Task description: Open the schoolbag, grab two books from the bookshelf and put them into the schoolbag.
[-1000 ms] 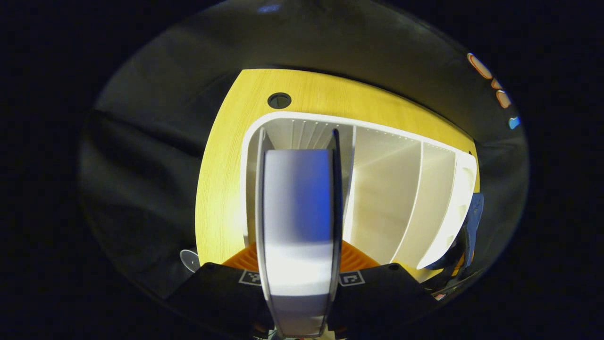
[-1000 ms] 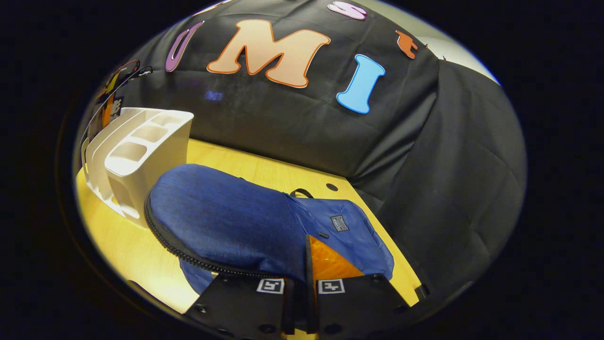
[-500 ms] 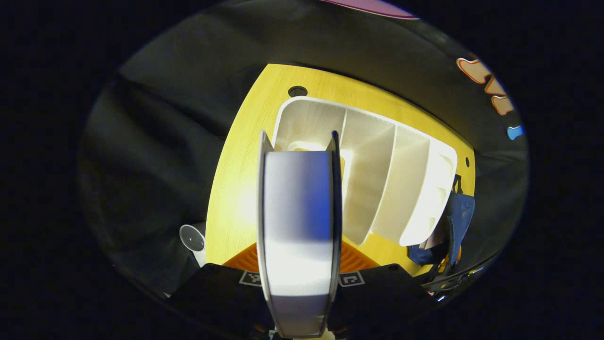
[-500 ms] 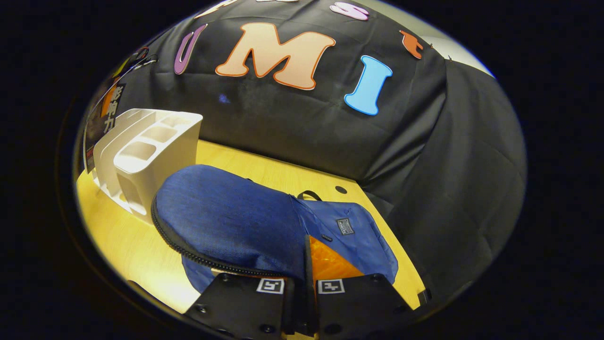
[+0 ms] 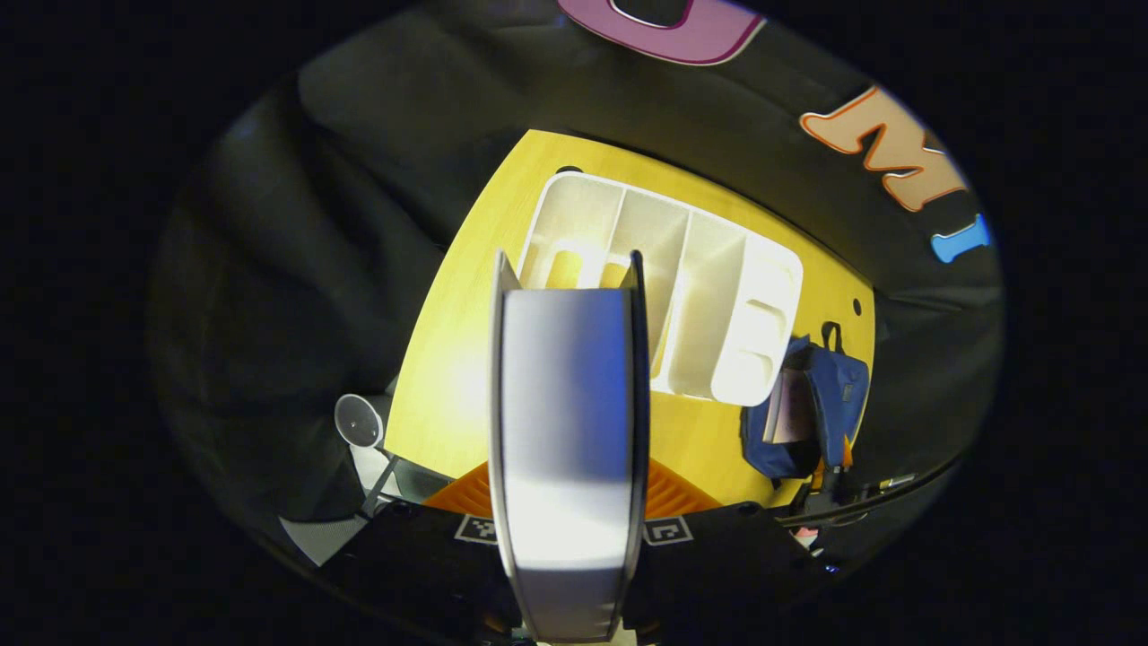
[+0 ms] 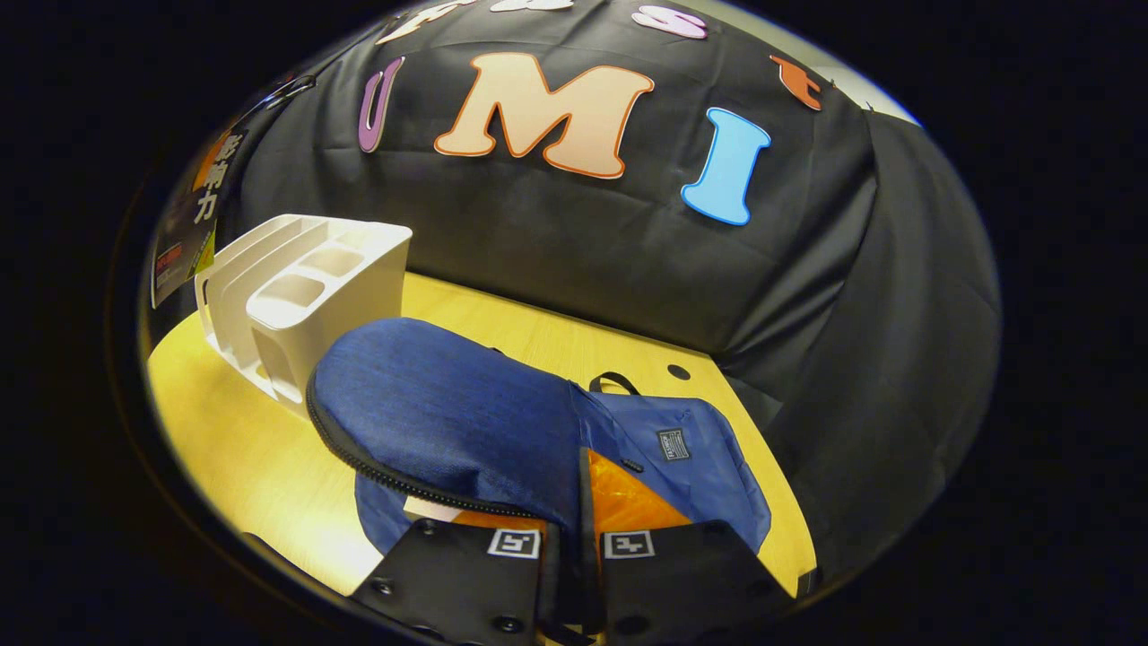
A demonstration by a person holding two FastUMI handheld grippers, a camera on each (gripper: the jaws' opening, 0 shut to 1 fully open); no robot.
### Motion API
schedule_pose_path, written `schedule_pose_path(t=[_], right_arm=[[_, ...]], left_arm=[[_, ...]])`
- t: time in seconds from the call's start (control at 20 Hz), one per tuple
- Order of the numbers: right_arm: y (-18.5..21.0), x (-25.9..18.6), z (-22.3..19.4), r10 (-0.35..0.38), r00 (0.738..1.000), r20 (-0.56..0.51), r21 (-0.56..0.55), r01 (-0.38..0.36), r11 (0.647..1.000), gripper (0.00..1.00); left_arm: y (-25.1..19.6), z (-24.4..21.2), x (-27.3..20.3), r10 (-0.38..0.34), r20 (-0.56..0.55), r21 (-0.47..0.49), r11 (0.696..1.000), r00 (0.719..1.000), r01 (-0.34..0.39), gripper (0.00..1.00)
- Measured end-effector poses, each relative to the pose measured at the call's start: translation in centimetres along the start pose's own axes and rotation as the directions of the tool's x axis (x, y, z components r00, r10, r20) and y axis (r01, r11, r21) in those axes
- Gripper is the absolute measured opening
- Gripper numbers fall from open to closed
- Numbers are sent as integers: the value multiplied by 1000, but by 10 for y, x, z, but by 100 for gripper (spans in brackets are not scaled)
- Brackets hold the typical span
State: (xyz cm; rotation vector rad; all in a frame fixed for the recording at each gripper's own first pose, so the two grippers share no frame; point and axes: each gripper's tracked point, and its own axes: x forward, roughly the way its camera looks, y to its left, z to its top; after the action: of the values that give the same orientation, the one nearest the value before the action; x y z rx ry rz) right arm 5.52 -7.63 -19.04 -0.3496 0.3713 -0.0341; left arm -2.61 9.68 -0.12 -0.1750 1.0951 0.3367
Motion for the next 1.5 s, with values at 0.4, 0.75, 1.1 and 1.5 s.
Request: schedule_pose_path(t=[0.4, 0.75, 1.1, 1.5], right_arm=[[-7, -2, 6, 77, 997, 21, -11, -77, 997, 13], [-15, 0, 14, 151, 988, 33, -3, -151, 989, 11], [-22, 2, 17, 187, 982, 33, -2, -187, 982, 10], [-25, 1, 20, 214, 976, 33, 46, -215, 975, 10]], left_arm=[[-77, -64, -9, -161, 37, -16, 987, 986, 162, 39], [-168, -119, 46, -297, -83, 2, 954, 951, 298, 39], [-262, -134, 88, -437, -153, 35, 894, 887, 447, 39], [-350, -106, 150, -580, -44, 80, 810, 813, 582, 39]])
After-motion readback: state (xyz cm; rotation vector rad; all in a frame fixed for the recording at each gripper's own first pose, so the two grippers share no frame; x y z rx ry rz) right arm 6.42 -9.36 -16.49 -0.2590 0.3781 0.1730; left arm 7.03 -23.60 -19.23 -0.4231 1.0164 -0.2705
